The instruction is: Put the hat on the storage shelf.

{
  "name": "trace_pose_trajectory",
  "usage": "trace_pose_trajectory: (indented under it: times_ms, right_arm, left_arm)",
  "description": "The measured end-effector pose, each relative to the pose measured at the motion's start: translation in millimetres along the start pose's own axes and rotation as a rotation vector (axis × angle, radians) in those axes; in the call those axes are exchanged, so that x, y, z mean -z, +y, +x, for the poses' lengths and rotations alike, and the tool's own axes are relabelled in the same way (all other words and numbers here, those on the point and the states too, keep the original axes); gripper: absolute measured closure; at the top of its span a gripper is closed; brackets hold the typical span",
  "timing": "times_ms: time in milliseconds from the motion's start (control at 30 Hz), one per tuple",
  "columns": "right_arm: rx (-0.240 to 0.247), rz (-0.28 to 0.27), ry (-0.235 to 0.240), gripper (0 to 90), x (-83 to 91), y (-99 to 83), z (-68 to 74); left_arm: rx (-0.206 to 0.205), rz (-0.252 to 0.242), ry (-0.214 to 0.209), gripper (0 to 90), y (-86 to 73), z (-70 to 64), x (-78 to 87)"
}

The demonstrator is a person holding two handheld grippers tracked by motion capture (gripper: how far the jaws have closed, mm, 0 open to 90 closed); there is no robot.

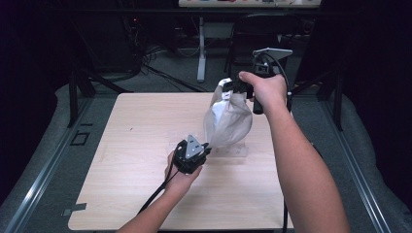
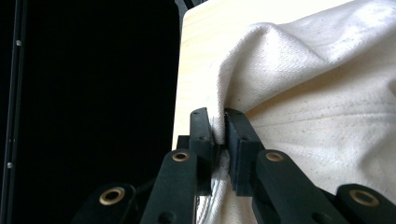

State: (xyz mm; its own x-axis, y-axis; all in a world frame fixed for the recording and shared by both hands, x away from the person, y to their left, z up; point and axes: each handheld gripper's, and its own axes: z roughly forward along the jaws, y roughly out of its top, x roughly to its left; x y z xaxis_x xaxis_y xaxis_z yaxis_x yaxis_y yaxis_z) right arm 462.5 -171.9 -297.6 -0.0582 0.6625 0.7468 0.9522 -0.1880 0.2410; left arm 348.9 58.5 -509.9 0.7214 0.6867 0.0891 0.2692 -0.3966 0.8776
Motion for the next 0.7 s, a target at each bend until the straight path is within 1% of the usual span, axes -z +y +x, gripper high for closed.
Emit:
trace_pose_trajectory:
  times_ms: [33,100,133,167,200,267,333,367,433,500,567,700]
  right_arm:
    - [0.000,0.000,0.000,82.5,0.0,0.0,0.0]
    - [0.000,-0.006,-0.003,82.5,0.0,0.8,-1.8]
    - [-0.003,-0.007,-0.007,82.6,0.0,1.2,-2.9]
    - [-0.005,-0.007,-0.009,82.6,0.0,1.4,-3.6]
    - [-0.007,-0.010,-0.004,82.6,-0.1,1.5,-4.4]
    - [-0.006,-0.007,0.001,82.6,0.3,1.6,-5.2]
    - [-0.008,-0.011,0.000,82.6,0.2,1.4,-6.2]
    - [-0.009,-0.008,0.000,82.6,-0.4,1.3,-7.1]
    - [-0.009,-0.007,0.002,82.6,-1.5,1.1,-8.5]
    - [-0.010,0.002,0.004,82.6,-3.1,1.1,-10.5]
    - [-0.014,0.005,0.004,82.6,-6.3,0.9,-11.9]
    - [-0.017,0.015,0.007,82.5,-9.6,0.9,-12.1]
  left_arm:
    - [0.015,-0.004,-0.008,79.9,-0.5,2.8,0.9]
    - [0.027,-0.005,-0.019,80.2,-0.1,7.4,2.0]
    - [0.038,-0.019,-0.034,80.5,0.1,10.6,2.4]
    - [0.046,-0.021,-0.052,81.1,0.5,12.5,2.8]
    - [0.052,-0.028,-0.067,81.3,0.6,14.0,1.9]
    - [0.055,-0.031,-0.073,81.5,0.8,14.8,0.6]
    - [0.062,-0.034,-0.093,81.7,-0.1,16.9,-1.9]
    - [0.061,-0.030,-0.096,81.7,-0.3,17.5,-2.4]
    - [0.076,-0.041,-0.109,81.8,-2.4,19.0,-3.8]
    - [0.074,-0.049,-0.117,82.1,-4.4,21.1,-4.2]
    - [0.082,-0.043,-0.131,82.2,-7.6,26.3,-3.2]
    - [0.085,-0.059,-0.127,82.8,-11.7,27.5,-2.4]
